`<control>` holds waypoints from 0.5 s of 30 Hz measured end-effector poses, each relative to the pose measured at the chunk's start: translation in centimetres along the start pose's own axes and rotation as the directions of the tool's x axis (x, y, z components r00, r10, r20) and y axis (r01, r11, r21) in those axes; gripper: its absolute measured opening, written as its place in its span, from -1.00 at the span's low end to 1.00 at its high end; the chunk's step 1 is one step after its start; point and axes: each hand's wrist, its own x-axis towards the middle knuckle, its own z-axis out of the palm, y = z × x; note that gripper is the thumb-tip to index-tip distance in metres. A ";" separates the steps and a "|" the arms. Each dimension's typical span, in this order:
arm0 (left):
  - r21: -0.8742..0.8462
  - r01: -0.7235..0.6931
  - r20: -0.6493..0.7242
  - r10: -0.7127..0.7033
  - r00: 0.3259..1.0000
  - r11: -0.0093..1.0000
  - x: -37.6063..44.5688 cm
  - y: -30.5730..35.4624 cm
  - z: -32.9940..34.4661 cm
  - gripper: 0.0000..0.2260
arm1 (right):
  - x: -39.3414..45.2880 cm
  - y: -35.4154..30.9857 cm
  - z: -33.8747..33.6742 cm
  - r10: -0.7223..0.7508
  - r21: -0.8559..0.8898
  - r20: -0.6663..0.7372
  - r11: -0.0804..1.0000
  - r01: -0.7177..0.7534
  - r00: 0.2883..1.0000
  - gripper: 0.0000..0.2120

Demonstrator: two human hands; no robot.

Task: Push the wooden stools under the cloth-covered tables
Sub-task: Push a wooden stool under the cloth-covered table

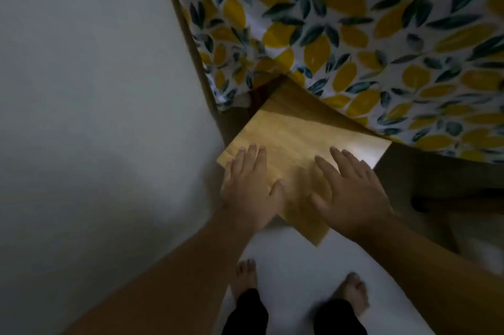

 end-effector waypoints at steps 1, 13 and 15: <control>0.013 -0.020 -0.033 0.020 0.999 1.000 1.5 -0.8 1.5 -0.27 | 1.6 -0.2 1.5 -0.016 0.025 -0.038 1.000 0.017 0.999 -0.25; 0.142 -0.072 -0.300 0.113 0.947 0.987 10.2 -1.4 9.5 -0.19 | 8.4 1.2 9.1 0.166 0.080 -0.358 0.986 -0.147 0.919 -0.25; 0.154 -0.104 -0.293 0.146 0.945 0.983 12.3 -0.6 8.8 -0.22 | 9.7 1.8 8.4 0.201 0.102 -0.371 0.979 -0.175 0.907 -0.26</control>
